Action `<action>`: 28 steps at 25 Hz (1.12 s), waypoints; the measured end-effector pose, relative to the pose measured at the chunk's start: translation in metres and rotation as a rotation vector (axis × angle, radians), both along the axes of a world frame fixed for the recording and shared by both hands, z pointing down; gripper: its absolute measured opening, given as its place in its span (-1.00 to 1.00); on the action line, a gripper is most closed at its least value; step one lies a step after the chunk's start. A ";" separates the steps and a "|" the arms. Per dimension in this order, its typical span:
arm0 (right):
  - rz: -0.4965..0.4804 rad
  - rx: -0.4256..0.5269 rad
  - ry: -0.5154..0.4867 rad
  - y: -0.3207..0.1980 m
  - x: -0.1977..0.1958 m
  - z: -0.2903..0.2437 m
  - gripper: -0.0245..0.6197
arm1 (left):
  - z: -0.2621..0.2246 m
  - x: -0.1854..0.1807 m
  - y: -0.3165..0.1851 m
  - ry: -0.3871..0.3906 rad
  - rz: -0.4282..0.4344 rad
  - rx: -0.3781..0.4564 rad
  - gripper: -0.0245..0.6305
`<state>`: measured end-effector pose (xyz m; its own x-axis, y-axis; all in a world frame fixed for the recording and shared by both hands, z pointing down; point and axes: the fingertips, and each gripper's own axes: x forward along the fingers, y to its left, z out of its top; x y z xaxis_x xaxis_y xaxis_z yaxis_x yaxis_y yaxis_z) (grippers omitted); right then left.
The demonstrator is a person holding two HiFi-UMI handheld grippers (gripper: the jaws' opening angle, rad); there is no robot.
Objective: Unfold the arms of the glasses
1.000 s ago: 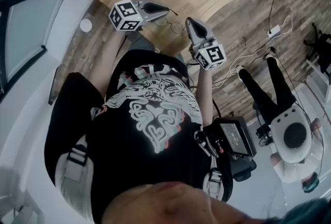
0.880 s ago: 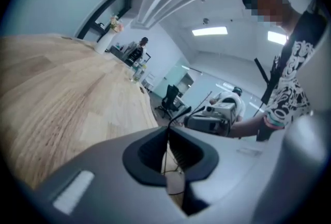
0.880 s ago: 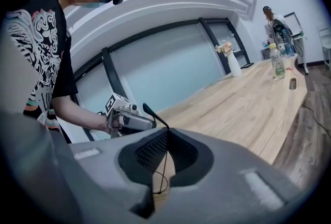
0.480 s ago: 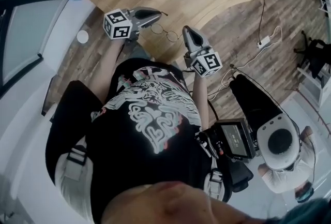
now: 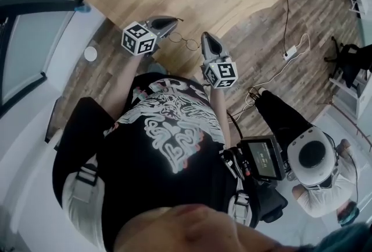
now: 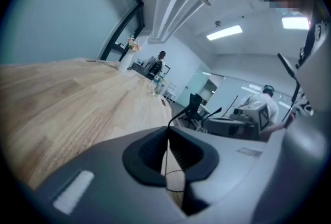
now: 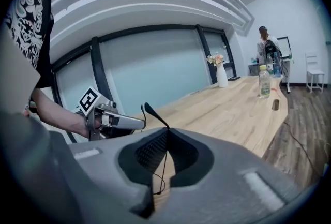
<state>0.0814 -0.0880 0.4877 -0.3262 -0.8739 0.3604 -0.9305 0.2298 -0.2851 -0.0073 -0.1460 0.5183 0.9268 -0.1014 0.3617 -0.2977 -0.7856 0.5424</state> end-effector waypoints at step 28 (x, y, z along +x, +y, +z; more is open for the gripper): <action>-0.013 -0.017 0.111 -0.013 -0.004 0.002 -0.92 | 0.011 -0.005 -0.017 -0.158 -0.129 0.070 -0.93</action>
<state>0.0774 -0.1014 0.4895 -0.2946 -0.8633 0.4098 -0.9536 0.2377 -0.1848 -0.0123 -0.1625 0.5297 0.8367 -0.2455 0.4896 -0.4753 -0.7695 0.4264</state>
